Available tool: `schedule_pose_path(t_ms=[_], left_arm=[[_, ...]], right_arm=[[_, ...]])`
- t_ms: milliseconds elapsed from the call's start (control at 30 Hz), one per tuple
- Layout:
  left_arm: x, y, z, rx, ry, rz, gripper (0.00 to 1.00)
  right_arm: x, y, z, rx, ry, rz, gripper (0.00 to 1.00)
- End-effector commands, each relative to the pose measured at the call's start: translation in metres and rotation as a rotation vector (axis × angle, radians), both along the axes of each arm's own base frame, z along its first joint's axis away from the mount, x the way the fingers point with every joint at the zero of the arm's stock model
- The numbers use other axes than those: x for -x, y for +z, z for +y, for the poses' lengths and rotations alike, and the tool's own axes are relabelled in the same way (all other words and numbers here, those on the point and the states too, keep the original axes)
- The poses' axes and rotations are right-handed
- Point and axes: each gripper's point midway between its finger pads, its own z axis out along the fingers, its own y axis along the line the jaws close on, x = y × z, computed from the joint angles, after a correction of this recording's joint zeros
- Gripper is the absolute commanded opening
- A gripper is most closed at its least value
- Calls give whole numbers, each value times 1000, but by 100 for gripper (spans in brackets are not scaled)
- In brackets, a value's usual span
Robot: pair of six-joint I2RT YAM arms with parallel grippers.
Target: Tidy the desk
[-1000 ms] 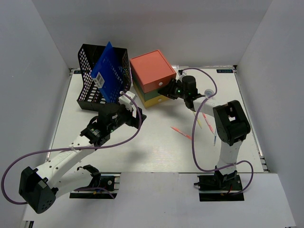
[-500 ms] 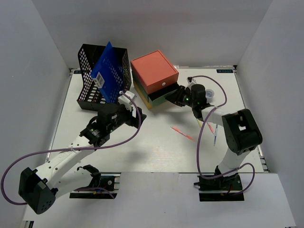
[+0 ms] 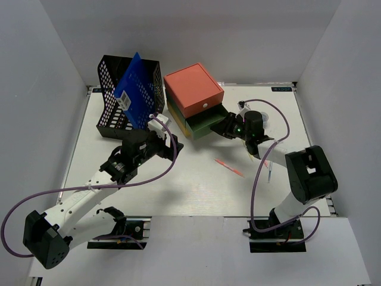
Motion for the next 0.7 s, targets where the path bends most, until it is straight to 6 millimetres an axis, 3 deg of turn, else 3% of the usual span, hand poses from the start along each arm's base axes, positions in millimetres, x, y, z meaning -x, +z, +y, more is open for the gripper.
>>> schedule_pose_path(t_ms=[0, 167, 267, 400, 433, 500, 533, 667], left_arm=[[3, 12, 0, 33, -10, -28, 93], [3, 11, -1, 35, -15, -27, 93], [4, 11, -1, 36, -18, -26, 93], [4, 13, -2, 39, -23, -30, 93], [5, 14, -2, 41, -28, -32, 93], [6, 17, -2, 46, -30, -40, 93], [7, 18, -2, 50, -35, -40, 93], [9, 21, -3, 57, -46, -49, 93]], right_arm=[[0, 24, -6, 3, -6, -86, 33], [5, 25, -9, 45, 31, -113, 71], [10, 28, -14, 82, 59, -147, 78], [17, 30, -28, 191, 86, -203, 76], [18, 25, -39, 226, 74, -184, 72], [19, 35, -53, 308, 60, -260, 67], [21, 31, -65, 334, 41, -263, 61], [20, 49, -96, 416, -29, -319, 36]])
